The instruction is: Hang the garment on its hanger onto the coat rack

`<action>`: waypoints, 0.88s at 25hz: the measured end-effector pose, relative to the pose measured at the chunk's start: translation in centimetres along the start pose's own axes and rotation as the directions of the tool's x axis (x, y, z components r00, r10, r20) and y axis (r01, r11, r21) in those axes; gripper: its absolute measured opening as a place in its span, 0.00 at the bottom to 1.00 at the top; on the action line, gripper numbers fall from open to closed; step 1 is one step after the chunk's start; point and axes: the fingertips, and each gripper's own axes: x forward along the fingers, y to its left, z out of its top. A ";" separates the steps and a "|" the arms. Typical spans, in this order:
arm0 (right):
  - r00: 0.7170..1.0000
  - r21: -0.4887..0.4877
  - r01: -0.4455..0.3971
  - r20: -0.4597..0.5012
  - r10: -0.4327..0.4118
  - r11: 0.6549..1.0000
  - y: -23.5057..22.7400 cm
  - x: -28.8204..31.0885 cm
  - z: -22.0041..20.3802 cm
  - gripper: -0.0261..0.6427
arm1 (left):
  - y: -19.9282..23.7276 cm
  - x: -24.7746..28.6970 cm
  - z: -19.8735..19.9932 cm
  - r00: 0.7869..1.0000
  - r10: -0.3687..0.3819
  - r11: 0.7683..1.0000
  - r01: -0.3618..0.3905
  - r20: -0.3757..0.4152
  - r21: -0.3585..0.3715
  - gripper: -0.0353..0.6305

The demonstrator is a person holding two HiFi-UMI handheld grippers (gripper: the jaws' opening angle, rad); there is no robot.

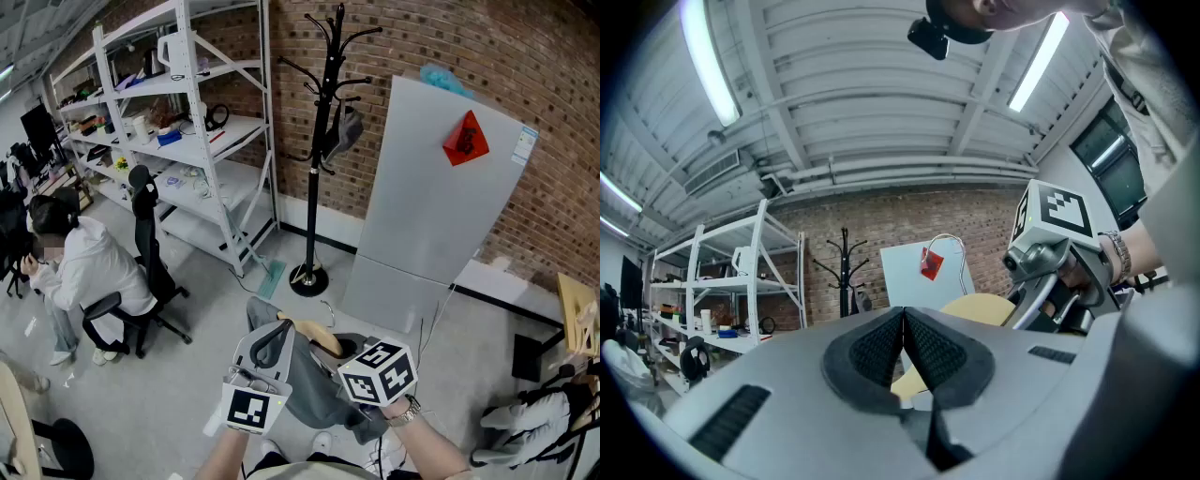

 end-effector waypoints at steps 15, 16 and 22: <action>0.997 0.005 0.083 -0.004 -0.083 0.997 3.3 2.4 1.4 0.08 | 4.5 -4.9 0.0 1.000 -0.029 1.000 0.029 0.007 -0.009 0.06; 0.996 0.008 0.092 0.007 -0.092 0.996 3.4 2.5 1.7 0.08 | 4.6 -5.0 0.0 0.999 -0.035 0.999 0.035 0.011 -0.006 0.06; 0.990 0.027 0.130 0.055 -0.131 0.991 4.2 3.2 3.2 0.08 | 6.0 -5.8 0.7 0.997 -0.073 0.996 0.072 0.034 0.049 0.06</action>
